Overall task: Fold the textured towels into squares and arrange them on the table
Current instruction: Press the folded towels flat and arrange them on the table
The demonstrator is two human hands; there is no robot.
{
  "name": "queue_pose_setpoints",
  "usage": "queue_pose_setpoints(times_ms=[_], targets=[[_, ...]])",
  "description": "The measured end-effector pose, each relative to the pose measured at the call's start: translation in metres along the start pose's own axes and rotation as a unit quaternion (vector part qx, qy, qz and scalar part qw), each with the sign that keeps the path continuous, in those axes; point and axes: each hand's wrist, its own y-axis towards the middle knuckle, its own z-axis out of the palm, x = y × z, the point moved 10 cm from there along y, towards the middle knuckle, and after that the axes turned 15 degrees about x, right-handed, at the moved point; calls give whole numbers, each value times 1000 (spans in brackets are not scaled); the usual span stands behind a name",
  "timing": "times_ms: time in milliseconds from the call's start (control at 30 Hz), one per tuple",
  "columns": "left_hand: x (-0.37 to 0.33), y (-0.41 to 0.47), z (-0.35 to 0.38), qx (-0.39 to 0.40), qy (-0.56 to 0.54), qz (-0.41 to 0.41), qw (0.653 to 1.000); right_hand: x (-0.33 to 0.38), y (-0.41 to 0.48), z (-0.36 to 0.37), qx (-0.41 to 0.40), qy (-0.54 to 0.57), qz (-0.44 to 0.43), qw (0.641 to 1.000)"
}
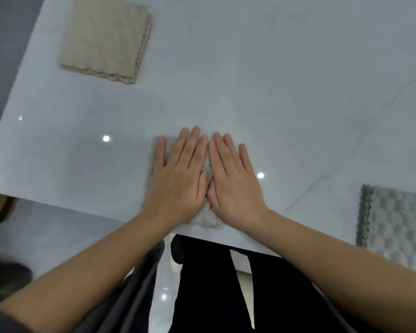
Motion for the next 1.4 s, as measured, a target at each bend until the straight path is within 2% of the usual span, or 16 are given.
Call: queue_pose_setpoints(times_ms=[200, 300, 433, 633, 900, 1200, 1400], targets=[[0, 0, -4, 20, -26, 8, 999, -2, -4, -1, 42, 25, 38, 998], [17, -11, -10, 19, -76, 33, 996, -2, -9, -2, 57, 84, 85, 991], [52, -28, -3, 51, -55, 71, 995, 8, -15, -9, 15, 147, 141, 979], [54, -22, 3, 77, -19, 106, 991, 8, -11, 4, -21, 78, 199, 977], [40, -15, 7, 82, -20, 105, 991, 16, -10, 13, -19, 74, 252, 965], [37, -15, 6, 68, -21, 88, 994, 17, -7, 13, -36, 60, 221, 973], [38, -15, 3, 83, 22, 94, 992, 16, -9, 12, -16, 57, 197, 979]])
